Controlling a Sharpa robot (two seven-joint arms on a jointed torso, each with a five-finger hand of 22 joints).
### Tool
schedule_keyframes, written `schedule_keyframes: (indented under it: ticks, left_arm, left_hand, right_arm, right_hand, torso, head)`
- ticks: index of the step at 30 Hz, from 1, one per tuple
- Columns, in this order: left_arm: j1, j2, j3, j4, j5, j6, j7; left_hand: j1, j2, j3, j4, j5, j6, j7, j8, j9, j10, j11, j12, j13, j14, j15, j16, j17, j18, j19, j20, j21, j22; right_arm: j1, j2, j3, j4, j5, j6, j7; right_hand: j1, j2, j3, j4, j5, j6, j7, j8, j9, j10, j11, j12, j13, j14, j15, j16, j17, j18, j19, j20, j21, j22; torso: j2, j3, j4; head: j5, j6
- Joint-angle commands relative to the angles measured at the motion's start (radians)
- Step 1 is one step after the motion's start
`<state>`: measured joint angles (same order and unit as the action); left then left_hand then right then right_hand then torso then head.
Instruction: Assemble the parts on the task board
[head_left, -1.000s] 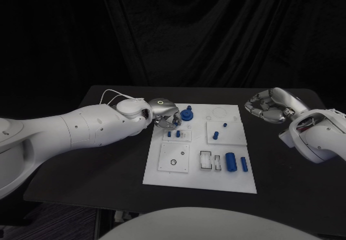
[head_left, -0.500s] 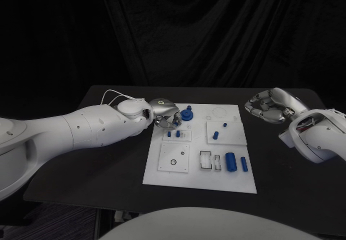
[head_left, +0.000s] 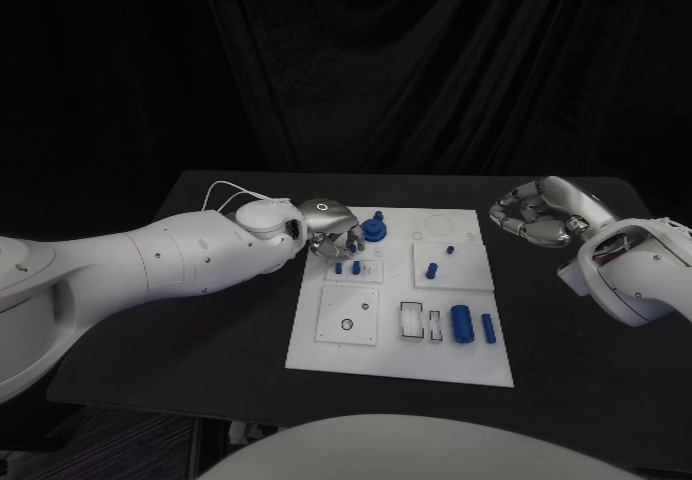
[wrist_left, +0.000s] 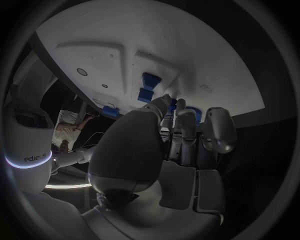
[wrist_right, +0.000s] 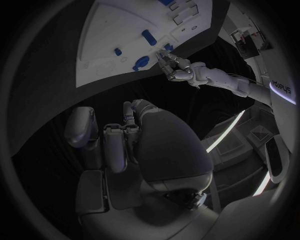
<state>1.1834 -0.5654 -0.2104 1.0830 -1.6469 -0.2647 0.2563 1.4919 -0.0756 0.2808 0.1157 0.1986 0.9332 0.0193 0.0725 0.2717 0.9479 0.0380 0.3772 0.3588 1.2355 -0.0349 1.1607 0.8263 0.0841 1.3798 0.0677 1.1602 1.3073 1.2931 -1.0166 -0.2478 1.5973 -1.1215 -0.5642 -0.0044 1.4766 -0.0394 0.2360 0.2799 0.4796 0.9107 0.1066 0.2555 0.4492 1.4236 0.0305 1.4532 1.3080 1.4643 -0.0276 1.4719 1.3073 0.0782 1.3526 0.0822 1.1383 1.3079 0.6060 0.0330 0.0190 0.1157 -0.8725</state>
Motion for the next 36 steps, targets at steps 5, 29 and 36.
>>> schedule_keyframes:
  ticks: [5, 29, 36]
  left_arm:
    - [-0.004, -0.003, 0.0, 0.004, 0.001, 0.014, 0.0]
    - [-0.004, -0.157, 0.0, 0.024, 0.136, -0.413, -0.029]
    - [-0.004, -0.246, 0.0, 0.117, 0.667, -0.351, 0.232]
  left_hand:
    - [-0.013, -0.014, 0.005, 0.008, -0.012, -0.05, -0.017, -0.011, -0.01, -0.035, 0.01, -0.023, 0.006, -0.026, 0.007, -0.021, -0.03, 0.006, -0.019, 0.008, -0.025, 0.142]
    - [-0.039, -0.016, 0.003, 0.026, -0.048, -0.245, -0.081, -0.008, -0.102, -0.243, 0.04, -0.081, 0.006, -0.334, 0.06, -0.415, -0.335, 0.087, -0.393, 0.053, -0.718, -0.051]
    - [-0.145, 0.054, -0.084, 0.121, -0.009, -0.197, -0.004, -0.002, -0.112, -0.454, 0.079, -0.026, -0.03, -0.7, 0.137, -0.772, -0.477, 0.033, -0.86, 0.086, -1.075, -0.193]
  right_arm:
    - [-0.002, -0.001, 0.001, 0.001, -0.002, 0.01, -0.02]
    - [-0.001, -0.021, 0.001, 0.014, -0.012, 0.007, -0.031]
    - [0.024, -0.011, 0.001, 0.024, -0.063, 0.046, -0.02]
  right_hand:
    - [0.007, -0.001, 0.007, -0.001, 0.007, -0.007, 0.001, 0.005, 0.001, -0.005, 0.0, -0.006, 0.123, 0.051, -0.003, -0.006, 0.164, 0.017, -0.002, -0.003, -0.006, 0.133]
    - [0.01, -0.002, 0.009, -0.002, 0.006, -0.007, 0.001, 0.007, 0.002, -0.011, 0.0, -0.011, 0.117, 0.049, -0.003, -0.009, 0.161, 0.018, -0.004, -0.003, -0.01, 0.132]
    - [0.04, -0.038, 0.018, -0.023, 0.007, 0.0, 0.003, 0.022, 0.01, -0.131, 0.001, -0.108, 0.024, 0.077, -0.004, 0.038, 0.203, -0.006, 0.062, -0.006, 0.107, 0.169]
  torso:
    - [0.0, -0.0002, 0.0004]
    - [-0.001, -0.0008, -0.0004]
    - [-0.002, -0.0017, 0.0022]
  head:
    - [0.001, 0.0]
    - [0.012, 0.0]
    - [0.016, 0.0]
